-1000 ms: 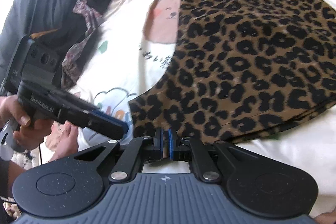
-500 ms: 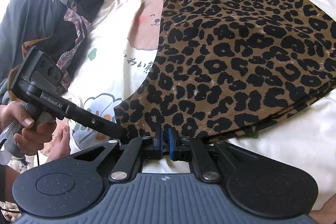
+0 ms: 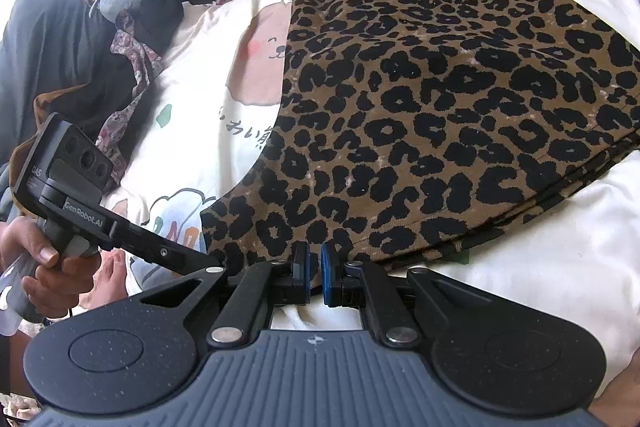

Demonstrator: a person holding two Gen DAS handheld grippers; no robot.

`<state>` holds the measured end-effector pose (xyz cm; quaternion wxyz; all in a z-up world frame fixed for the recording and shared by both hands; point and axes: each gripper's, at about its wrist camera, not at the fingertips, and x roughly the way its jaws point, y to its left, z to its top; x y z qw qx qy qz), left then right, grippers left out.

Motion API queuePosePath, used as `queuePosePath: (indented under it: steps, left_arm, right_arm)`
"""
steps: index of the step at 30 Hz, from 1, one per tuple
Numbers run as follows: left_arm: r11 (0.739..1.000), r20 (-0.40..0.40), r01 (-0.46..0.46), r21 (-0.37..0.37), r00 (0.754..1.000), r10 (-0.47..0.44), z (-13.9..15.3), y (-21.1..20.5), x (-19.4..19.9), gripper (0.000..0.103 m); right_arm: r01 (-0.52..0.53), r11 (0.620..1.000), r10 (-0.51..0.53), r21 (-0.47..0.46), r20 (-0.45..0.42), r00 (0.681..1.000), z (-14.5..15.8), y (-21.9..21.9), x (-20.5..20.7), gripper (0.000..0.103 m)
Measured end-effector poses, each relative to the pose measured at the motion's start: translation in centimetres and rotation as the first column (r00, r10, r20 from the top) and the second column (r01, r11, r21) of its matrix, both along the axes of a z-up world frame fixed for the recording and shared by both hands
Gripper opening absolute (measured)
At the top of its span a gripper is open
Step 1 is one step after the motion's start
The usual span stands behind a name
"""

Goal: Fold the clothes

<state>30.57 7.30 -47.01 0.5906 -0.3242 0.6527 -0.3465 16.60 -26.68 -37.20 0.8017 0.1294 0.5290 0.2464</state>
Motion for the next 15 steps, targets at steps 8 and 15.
queuePosePath:
  steps: [8, 15]
  left_arm:
    - [1.000, 0.013, 0.007, 0.026, 1.000, -0.008, 0.5, 0.3, 0.1, 0.004]
    - [0.996, 0.030, 0.035, 0.079, 0.999, -0.037, 0.2, 0.4, 0.1, 0.003]
  right_arm:
    - [-0.006, 1.000, 0.006, -0.001, 0.001, 1.000, -0.1, 0.2, 0.0, 0.005]
    - [0.000, 1.000, 0.000, -0.002, -0.001, 1.000, -0.2, -0.1, 0.6, 0.005]
